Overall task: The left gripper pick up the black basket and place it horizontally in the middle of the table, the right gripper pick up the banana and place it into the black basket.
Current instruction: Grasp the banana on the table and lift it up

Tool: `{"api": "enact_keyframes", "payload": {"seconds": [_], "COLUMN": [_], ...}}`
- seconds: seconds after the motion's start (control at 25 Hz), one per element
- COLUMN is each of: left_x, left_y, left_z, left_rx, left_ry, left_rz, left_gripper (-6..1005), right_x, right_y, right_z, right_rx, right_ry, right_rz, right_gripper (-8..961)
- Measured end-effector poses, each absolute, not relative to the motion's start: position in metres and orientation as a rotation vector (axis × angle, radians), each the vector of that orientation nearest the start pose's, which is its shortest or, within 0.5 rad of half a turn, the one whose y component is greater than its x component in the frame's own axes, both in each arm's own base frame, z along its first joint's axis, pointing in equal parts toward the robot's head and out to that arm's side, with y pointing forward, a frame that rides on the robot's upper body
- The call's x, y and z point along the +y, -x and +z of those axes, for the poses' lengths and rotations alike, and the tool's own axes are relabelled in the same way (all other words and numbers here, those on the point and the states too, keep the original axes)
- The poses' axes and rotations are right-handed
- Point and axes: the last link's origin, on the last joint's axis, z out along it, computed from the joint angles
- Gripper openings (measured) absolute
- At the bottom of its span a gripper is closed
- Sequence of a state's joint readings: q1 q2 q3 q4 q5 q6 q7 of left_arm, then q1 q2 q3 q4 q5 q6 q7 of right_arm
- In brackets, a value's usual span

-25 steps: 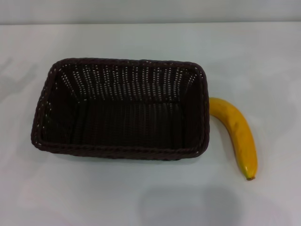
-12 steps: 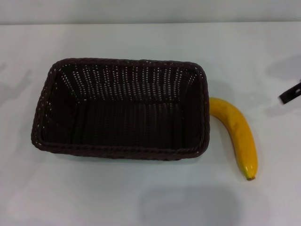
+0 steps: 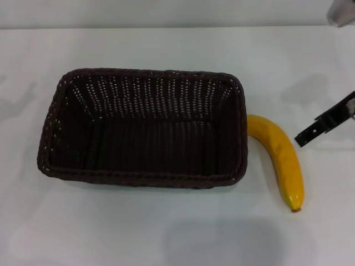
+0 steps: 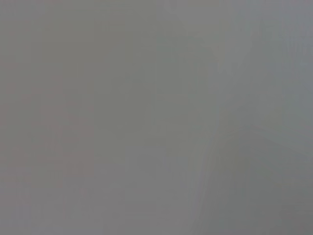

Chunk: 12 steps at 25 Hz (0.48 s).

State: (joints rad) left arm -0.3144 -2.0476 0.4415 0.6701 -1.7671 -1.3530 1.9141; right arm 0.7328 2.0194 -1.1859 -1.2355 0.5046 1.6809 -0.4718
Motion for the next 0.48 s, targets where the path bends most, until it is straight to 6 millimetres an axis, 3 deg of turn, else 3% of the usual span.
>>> {"api": "enact_keyframes", "payload": {"seconds": [0.48], "left_x": [0.317], "left_y": [0.344], "left_z": [0.133], "left_rx": [-0.625], "left_ry": [1.736], "left_rz": [-0.987], "left_gripper": [894], "right_x": [0.374], "right_y": [-0.175], "right_z": [0.004], "right_rx": [1.169], "right_ry": [2.475], "right_rz": [-0.526], "right_gripper": [819]}}
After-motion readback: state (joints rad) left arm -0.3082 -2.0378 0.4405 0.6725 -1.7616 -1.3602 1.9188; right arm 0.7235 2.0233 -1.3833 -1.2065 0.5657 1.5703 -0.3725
